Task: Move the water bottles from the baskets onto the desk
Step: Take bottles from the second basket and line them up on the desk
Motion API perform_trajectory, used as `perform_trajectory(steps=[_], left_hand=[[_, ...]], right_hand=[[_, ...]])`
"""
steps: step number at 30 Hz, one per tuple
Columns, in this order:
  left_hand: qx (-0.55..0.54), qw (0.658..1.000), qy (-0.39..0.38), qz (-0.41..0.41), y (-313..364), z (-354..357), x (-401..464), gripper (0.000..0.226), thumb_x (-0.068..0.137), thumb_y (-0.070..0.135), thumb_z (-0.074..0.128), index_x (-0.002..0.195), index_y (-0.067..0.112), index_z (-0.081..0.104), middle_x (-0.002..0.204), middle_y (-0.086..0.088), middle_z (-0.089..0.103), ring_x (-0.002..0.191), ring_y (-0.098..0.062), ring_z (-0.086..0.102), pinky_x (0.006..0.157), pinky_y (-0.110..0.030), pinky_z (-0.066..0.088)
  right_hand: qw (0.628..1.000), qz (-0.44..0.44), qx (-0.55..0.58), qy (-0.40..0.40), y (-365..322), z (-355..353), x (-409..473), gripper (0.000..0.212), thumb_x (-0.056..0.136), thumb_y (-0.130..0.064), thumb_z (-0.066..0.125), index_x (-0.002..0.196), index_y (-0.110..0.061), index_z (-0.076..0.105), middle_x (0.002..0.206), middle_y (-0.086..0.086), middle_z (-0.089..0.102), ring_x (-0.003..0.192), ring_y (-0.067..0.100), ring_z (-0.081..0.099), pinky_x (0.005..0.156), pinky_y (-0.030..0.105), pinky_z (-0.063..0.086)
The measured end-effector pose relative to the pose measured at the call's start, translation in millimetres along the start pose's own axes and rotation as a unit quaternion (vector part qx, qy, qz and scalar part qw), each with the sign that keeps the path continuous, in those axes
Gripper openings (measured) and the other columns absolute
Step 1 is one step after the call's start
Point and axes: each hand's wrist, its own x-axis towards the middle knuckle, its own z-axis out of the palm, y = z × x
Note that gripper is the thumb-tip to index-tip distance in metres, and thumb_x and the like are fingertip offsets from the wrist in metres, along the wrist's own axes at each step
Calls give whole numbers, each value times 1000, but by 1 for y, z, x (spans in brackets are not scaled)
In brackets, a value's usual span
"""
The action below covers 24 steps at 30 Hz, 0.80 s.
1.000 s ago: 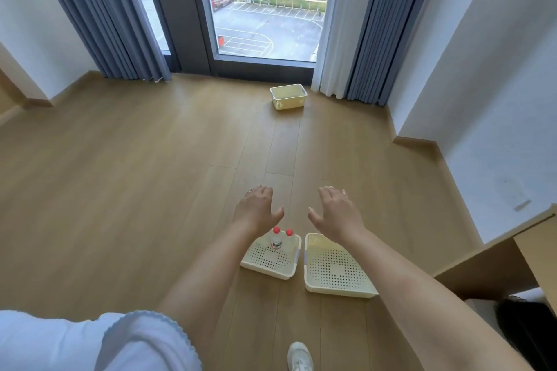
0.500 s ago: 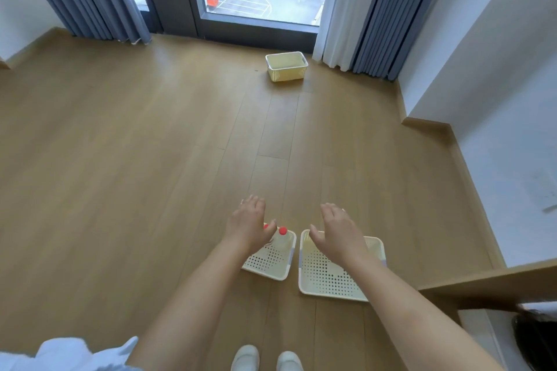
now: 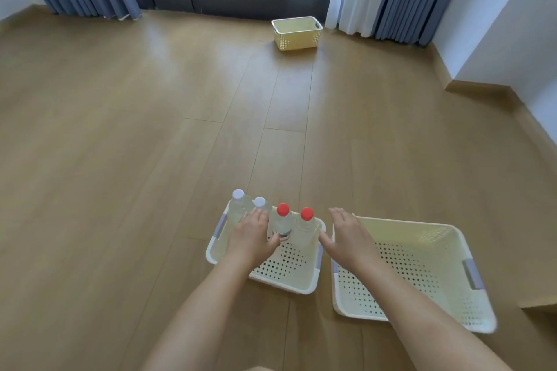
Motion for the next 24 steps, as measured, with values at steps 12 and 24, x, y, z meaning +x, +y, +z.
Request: perform_trajectory(steps=[12, 24], left_hand=[[-144, 988, 28, -49, -33, 125, 46, 54, 91, 34, 54, 136, 7, 41, 138, -8, 48, 129, -21, 42, 100, -31, 36], [-241, 965, 94, -37, -27, 145, 95, 76, 87, 32, 63, 148, 12, 23, 153, -1, 30, 141, -15, 28, 113, -32, 30]], right_hand=[[991, 40, 127, 31, 35, 128, 38, 63, 93, -34, 50, 147, -14, 27, 150, 0, 35, 136, 17, 34, 105, 33, 35], [976, 70, 200, 38, 36, 132, 75, 77, 84, -35, 65, 146, -14, 26, 151, 0, 31, 138, 16, 32, 105, 29, 32]])
